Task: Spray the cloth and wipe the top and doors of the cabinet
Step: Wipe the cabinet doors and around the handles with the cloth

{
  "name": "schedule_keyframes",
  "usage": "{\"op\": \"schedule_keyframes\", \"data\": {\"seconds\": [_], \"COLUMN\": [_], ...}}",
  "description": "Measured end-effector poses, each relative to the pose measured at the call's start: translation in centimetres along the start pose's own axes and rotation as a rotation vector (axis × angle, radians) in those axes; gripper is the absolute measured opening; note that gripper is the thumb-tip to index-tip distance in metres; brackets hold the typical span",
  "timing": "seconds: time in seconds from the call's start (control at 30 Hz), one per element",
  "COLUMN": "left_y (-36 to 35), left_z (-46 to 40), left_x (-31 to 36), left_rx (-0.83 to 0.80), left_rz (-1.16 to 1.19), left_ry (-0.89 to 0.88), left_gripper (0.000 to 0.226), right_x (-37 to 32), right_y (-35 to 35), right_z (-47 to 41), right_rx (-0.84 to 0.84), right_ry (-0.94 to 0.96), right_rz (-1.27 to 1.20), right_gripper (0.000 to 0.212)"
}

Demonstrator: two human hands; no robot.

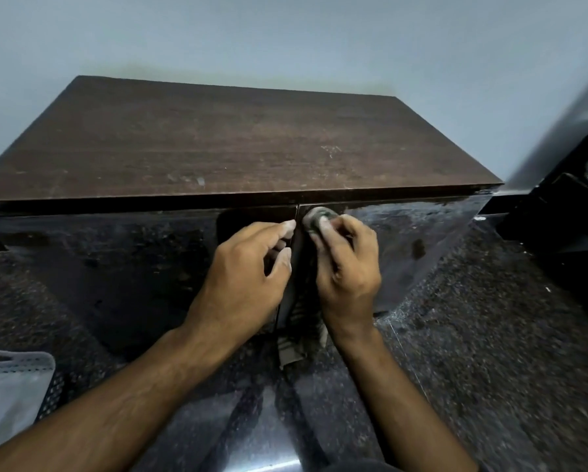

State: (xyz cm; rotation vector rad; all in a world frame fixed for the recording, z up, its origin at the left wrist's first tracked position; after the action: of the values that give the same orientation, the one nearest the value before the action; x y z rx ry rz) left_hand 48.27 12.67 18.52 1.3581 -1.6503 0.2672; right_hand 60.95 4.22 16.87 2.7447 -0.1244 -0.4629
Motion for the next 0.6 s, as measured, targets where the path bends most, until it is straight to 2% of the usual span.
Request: {"op": "schedule_keyframes", "data": {"seconds": [0.1,0.23,0.37,0.4,0.53,0.6], "left_y": [-0.1,0.9,0.7,0.5,0.4,0.4], "left_z": [0.1,-0.1,-0.2,-0.2,-0.2,-0.3], "left_x": [0.2,0.1,0.6,0.7,0.7,0.7], "left_rx": [-0.014,0.067,0.054,0.046,0.075,0.073], "left_rz": [-0.009,-0.026,-0.001,-0.002,-0.036,-0.027], "left_ry": [-0.003,-0.001,-0.029,-0.037,-0.038,-0.034], "left_gripper": [0.039,0.036,0.038,0.039,0.038,0.038], "right_x": [-0.6,-3.3,1.0,0.6,-2.9,-1.1], "right_y": [-0.2,-1.2,1.4,1.3,-0.7,0.0], "right_z": [-0.3,-0.3,-1.6,-1.7,-1.4,-1.5], "right_rx": [0.036,-0.076,0.076,0.088,-0.051,-0.02], "right_ry": [-0.025,0.201,-0.082,-0.079,0.168,0.116], "right_rz": [-0.024,-0.049,-0.03,-0.039,-0.093,-0.069], "right_gripper": [0.018,0.019,0.015,0.014,0.016,0.016]}}
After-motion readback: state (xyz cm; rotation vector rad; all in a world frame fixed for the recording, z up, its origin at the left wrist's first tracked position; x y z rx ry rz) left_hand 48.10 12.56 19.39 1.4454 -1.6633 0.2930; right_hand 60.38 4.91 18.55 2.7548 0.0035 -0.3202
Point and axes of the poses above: each hand's wrist, its own z-axis away from the middle knuckle, its own y-axis out of the back of the hand, x = y × z, the point moved 10 cm from there along -z, towards the middle knuckle, and after that the axes turned 11 degrees about z, right-handed, at the moved point
